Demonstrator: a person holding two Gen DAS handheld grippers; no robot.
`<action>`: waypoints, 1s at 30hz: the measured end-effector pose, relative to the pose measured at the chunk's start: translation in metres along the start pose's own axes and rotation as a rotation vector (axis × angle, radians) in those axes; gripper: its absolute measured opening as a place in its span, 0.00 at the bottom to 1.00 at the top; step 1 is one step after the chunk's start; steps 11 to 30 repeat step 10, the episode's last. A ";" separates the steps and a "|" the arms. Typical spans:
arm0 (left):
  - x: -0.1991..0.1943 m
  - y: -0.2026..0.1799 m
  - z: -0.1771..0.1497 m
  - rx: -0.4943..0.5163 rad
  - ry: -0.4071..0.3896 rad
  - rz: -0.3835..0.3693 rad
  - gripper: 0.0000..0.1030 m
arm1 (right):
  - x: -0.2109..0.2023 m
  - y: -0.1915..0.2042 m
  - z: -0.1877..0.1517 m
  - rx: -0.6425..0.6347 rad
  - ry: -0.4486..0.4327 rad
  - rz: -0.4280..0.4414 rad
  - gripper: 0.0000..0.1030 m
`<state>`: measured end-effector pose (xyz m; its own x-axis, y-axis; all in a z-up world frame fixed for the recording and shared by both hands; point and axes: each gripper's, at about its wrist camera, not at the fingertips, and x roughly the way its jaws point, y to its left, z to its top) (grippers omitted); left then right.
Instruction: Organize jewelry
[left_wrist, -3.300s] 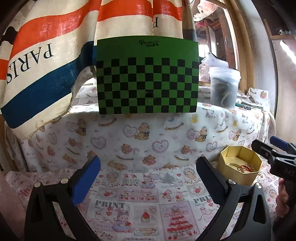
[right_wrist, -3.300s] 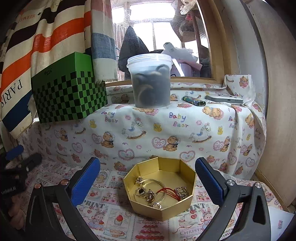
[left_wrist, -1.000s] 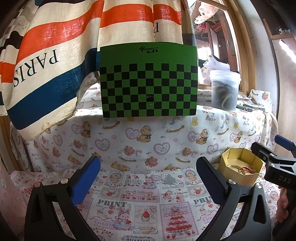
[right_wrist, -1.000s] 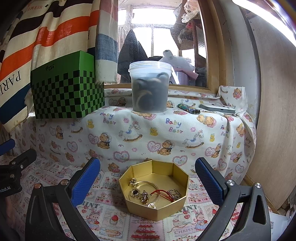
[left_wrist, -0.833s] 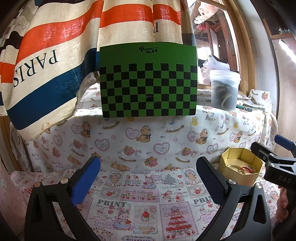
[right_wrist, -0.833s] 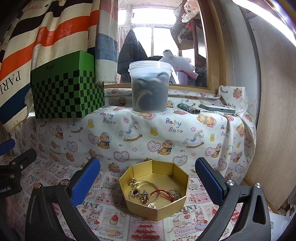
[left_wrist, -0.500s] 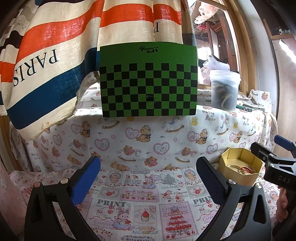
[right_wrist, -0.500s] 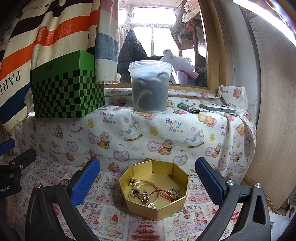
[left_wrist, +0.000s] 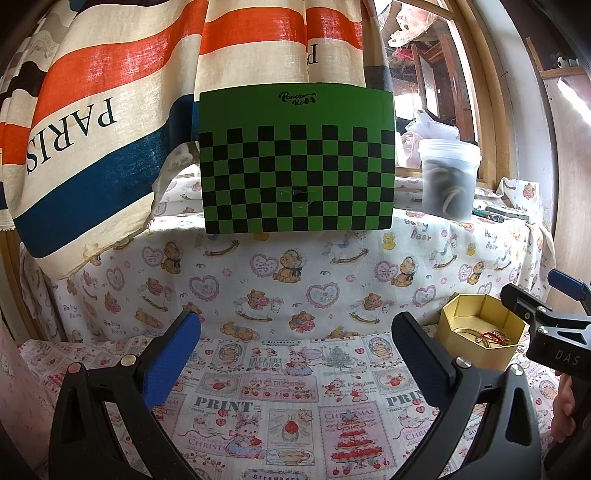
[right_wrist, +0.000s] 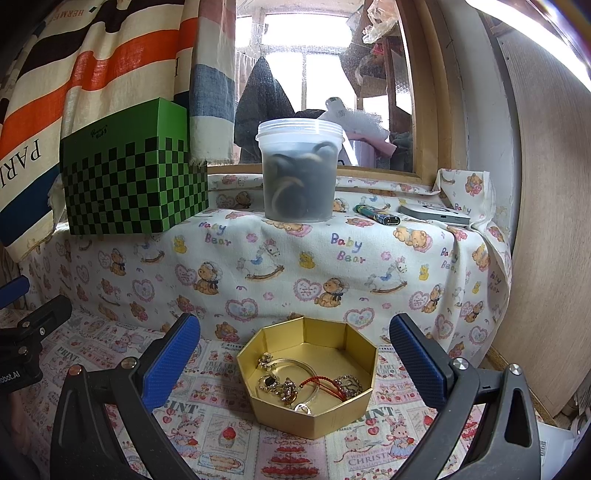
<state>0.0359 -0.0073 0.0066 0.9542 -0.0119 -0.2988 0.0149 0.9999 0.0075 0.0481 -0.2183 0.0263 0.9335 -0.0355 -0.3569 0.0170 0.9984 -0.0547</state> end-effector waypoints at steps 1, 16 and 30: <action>0.000 0.000 0.000 0.000 0.000 0.000 1.00 | 0.000 0.000 0.000 0.000 0.000 -0.001 1.00; 0.000 0.001 -0.001 0.005 0.004 0.005 1.00 | 0.001 0.000 -0.001 -0.002 0.007 0.002 1.00; 0.000 0.001 -0.001 0.005 0.004 0.005 1.00 | 0.001 0.000 -0.001 -0.002 0.007 0.002 1.00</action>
